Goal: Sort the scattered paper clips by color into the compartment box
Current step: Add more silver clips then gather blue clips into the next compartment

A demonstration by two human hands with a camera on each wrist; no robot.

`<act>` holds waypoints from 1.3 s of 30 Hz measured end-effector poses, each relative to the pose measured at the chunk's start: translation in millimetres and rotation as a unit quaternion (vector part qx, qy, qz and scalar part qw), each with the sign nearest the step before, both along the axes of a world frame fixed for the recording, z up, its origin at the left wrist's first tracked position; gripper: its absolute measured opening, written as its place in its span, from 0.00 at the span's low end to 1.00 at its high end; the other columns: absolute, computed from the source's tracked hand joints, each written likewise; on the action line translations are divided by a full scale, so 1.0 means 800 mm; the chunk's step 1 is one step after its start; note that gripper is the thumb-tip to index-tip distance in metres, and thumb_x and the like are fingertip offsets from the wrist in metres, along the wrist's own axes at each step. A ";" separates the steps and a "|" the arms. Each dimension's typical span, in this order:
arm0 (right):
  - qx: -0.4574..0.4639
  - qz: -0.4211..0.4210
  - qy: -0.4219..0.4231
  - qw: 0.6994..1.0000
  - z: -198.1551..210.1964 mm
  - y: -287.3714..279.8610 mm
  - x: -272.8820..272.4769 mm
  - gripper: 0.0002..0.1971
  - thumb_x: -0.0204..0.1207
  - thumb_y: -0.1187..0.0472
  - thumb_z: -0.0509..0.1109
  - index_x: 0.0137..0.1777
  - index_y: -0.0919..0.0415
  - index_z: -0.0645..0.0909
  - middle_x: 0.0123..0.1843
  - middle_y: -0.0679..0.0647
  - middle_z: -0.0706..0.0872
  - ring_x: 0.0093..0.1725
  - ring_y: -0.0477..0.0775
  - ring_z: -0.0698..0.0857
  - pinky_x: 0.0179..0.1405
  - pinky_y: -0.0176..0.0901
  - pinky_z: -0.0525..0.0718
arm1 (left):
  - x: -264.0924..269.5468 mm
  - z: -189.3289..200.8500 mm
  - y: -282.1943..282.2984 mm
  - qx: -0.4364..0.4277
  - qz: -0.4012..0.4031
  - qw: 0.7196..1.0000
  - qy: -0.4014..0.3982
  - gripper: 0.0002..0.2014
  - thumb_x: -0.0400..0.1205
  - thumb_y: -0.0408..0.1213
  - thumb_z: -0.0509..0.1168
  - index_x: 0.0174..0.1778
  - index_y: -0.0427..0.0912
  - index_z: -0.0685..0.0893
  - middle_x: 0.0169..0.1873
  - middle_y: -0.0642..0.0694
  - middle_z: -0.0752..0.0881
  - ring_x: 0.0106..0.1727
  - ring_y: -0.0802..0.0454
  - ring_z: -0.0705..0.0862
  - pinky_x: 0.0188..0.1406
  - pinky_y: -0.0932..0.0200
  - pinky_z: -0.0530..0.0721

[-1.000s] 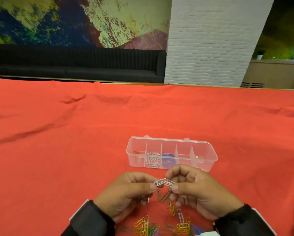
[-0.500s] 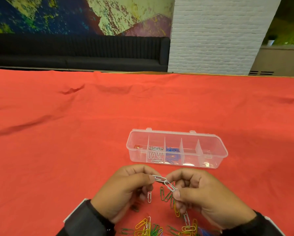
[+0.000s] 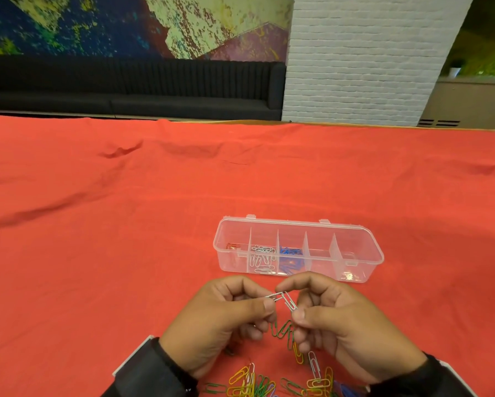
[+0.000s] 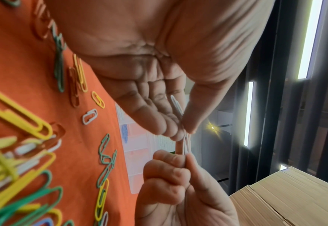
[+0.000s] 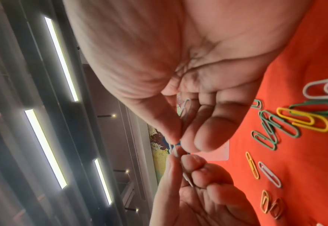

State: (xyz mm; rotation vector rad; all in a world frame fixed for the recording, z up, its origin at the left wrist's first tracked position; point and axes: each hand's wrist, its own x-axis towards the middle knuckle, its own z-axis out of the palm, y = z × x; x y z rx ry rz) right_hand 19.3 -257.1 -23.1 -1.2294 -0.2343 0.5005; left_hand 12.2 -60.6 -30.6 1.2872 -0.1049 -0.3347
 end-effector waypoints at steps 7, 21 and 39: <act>0.007 -0.010 -0.006 1.000 0.000 0.001 0.000 0.21 0.64 0.73 0.73 0.57 0.57 0.89 0.30 0.59 0.77 0.27 0.55 0.83 0.26 0.45 0.83 | -0.004 0.004 0.002 0.029 -0.009 0.999 -0.020 0.11 0.63 0.43 0.79 0.37 0.43 0.91 0.31 0.42 0.87 0.26 0.53 0.81 0.25 0.65 0.78; -0.023 -0.074 -0.016 0.997 0.000 0.006 -0.001 0.22 0.59 0.73 0.82 0.55 0.66 0.83 0.30 0.63 0.84 0.31 0.59 0.87 0.28 0.45 0.87 | -0.003 0.003 0.001 0.055 0.002 0.998 -0.015 0.13 0.64 0.48 0.79 0.36 0.42 0.91 0.29 0.43 0.86 0.26 0.53 0.80 0.27 0.63 0.78; -0.127 -0.162 -0.101 0.973 0.001 0.011 -0.005 0.13 0.63 0.79 0.79 0.36 0.60 0.88 0.30 0.62 0.86 0.31 0.56 0.88 0.32 0.45 0.89 | -0.006 0.006 -0.004 0.068 0.030 0.996 -0.049 0.10 0.62 0.44 0.81 0.28 0.44 0.88 0.22 0.47 0.81 0.21 0.57 0.75 0.20 0.67 0.74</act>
